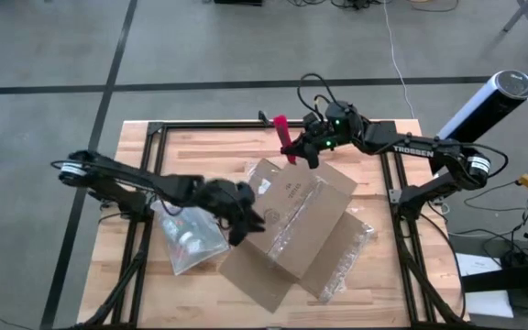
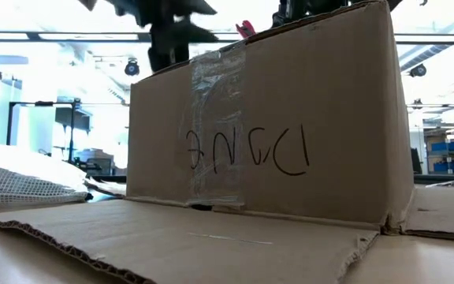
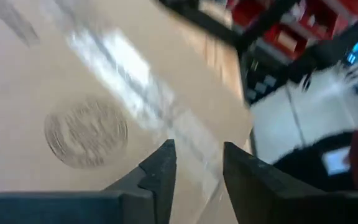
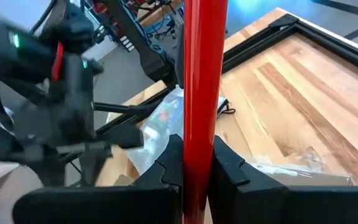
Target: Unpack boxes
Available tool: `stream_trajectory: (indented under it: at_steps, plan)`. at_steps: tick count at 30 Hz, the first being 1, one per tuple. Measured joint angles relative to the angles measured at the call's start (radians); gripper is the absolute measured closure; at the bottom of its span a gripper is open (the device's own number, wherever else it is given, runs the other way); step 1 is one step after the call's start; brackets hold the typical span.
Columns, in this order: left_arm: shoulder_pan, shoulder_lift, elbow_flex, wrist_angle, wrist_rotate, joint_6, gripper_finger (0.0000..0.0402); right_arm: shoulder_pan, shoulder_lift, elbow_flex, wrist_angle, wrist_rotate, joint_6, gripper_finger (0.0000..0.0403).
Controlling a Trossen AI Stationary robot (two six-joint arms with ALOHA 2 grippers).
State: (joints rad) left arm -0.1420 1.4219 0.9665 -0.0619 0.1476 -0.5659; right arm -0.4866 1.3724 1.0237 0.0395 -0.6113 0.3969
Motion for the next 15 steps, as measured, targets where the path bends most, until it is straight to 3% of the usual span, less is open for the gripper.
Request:
stream_trajectory:
  at_steps: [5,15]
  plan:
    - [-0.006,0.06,0.0,-0.039,0.0,0.007,0.0321,0.002,0.0,0.0,-0.017,-0.032,-0.018,0.0384]
    - [0.046,0.043,0.007,-0.378,-0.006,0.042,0.0385,-0.013,-0.004,0.0,-0.25,-0.051,-0.208,0.0384]
